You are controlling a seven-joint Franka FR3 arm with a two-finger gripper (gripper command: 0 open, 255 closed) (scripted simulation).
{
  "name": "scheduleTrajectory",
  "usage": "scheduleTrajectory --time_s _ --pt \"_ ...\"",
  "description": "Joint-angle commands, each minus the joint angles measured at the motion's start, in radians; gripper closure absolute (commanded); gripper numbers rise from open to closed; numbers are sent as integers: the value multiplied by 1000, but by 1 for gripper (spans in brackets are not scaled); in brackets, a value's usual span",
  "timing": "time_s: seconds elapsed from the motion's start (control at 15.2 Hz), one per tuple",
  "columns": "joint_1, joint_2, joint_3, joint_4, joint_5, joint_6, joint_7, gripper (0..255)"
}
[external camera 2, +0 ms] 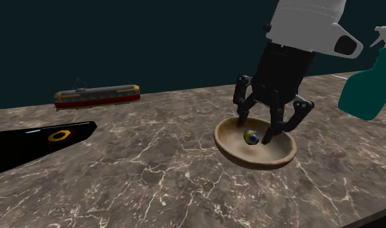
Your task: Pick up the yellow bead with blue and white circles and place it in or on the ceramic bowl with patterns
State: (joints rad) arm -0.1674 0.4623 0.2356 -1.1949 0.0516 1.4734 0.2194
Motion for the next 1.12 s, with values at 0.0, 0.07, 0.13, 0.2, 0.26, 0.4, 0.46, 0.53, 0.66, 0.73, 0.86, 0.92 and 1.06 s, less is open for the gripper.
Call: scheduleTrajectory --time_s 0.0,0.07,0.13,0.2,0.26,0.4,0.46,0.53,0.66,0.73,0.86,0.92,1.06 --pt "0 0 0 0 0 0 0 0" --pt "0 0 0 0 0 0 0 0" --pt "0 0 0 0 0 0 0 0" --pt "0 0 0 0 0 0 0 0" --pt "0 0 0 0 0 0 0 0" --pt "8 46 -1 139 -8 -93 6 0" --pt "14 79 -2 224 -14 -146 10 0" --pt "21 111 -3 305 -19 -194 14 0" --pt "21 111 -3 304 -19 -193 14 0" --pt "21 111 -3 305 -19 -194 14 0" --pt "21 112 -3 305 -19 -194 14 0" --pt "21 112 -3 305 -19 -194 14 0" --pt "21 112 -3 305 -19 -194 14 0"
